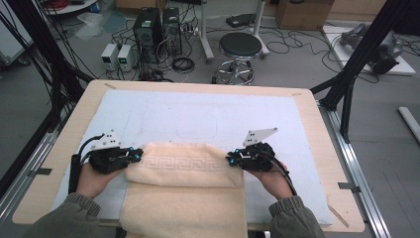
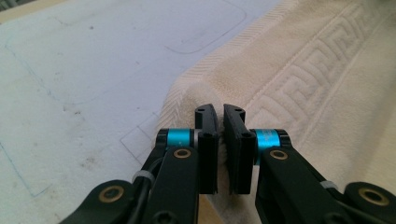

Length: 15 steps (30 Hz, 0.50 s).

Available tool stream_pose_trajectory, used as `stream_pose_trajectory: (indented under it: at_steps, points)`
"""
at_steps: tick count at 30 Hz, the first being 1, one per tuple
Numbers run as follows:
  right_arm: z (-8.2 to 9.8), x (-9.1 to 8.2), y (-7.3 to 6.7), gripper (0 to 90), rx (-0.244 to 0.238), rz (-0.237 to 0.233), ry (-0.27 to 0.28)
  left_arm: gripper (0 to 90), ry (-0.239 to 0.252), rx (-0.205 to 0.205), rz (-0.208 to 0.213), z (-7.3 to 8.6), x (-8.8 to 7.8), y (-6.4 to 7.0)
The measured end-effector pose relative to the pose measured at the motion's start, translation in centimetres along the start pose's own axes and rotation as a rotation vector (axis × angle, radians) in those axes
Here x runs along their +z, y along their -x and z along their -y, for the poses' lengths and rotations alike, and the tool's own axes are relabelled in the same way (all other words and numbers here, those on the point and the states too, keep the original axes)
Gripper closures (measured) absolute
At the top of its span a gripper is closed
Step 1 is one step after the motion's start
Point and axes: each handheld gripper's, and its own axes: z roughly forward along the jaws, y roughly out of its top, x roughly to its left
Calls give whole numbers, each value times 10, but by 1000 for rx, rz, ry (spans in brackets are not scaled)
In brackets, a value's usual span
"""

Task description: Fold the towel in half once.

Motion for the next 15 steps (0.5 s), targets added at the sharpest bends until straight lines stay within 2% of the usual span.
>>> stream_pose_trajectory:
  at_steps: [5,9,13,15]
  points:
    - [-1,-12,-19,787,-46,-13,14,839,23,29,11,3,-20,16]
    - [2,-17,-34,783,-75,-17,2,837,20,54,22,11,-31,28]
    - [6,-16,-37,778,-80,-9,-9,835,15,70,16,16,-34,35]
    - [7,-13,-37,778,-72,-9,-11,835,15,62,18,18,-32,36]
